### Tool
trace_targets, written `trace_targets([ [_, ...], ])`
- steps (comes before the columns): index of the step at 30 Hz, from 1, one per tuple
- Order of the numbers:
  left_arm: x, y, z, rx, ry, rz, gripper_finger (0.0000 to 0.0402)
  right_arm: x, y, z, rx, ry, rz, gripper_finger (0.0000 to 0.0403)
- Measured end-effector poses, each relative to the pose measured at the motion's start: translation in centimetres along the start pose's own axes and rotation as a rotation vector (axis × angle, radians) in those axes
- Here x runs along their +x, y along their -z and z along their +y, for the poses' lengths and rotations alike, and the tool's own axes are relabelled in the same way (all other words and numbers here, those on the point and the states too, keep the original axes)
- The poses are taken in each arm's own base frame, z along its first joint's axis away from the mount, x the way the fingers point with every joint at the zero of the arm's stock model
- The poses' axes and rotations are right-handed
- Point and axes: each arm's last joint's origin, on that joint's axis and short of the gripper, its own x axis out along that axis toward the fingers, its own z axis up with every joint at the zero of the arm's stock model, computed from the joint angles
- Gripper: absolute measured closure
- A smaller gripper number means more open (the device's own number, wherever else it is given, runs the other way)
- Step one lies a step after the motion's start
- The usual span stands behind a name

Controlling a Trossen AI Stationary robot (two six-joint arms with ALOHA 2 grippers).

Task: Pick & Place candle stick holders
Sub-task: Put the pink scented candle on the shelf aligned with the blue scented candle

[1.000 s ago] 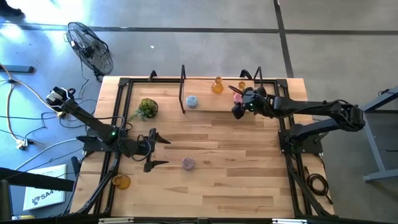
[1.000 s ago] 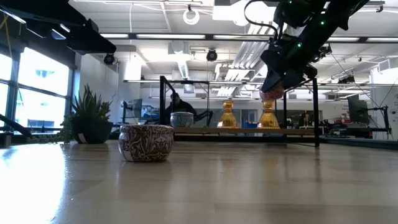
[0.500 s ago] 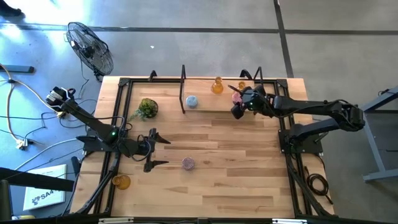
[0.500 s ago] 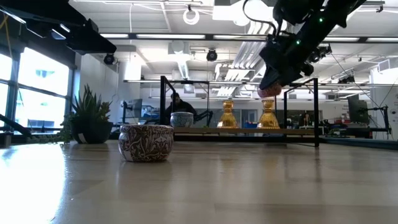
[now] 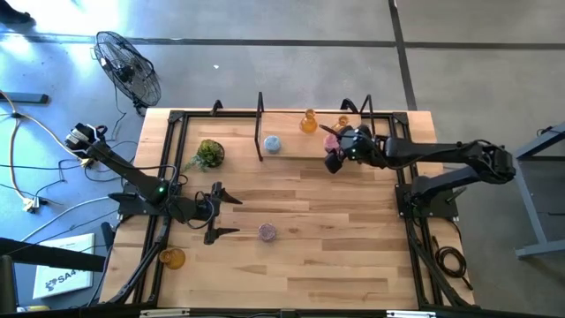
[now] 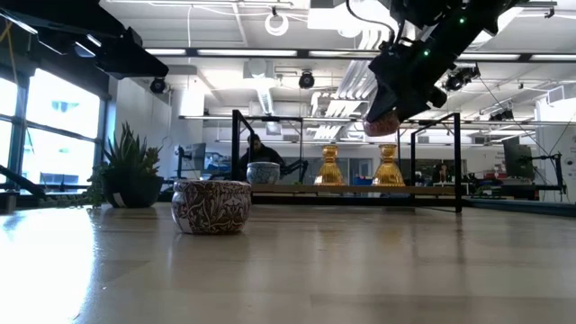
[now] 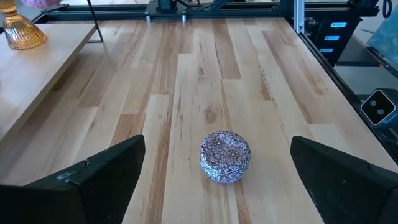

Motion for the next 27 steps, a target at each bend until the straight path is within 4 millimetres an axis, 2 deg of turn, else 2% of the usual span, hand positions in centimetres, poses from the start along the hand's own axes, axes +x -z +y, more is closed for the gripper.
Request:
trace_targets([
  [6, 0.0, 0.0, 0.0, 0.000, 0.000, 0.000, 0.0004, 1.5, 0.7, 1.1, -0.021, -0.009, 0.034, 0.0123],
  [13, 0.0, 0.0, 0.0, 0.000, 0.000, 0.000, 0.0004, 2.7, 1.2, 1.5, 0.013, 0.031, 0.058, 0.0123],
  [27, 0.0, 0.0, 0.0, 0.000, 0.000, 0.000, 0.0004, 3.2, 1.3, 1.4, 0.144, 0.098, 0.030, 0.0123],
])
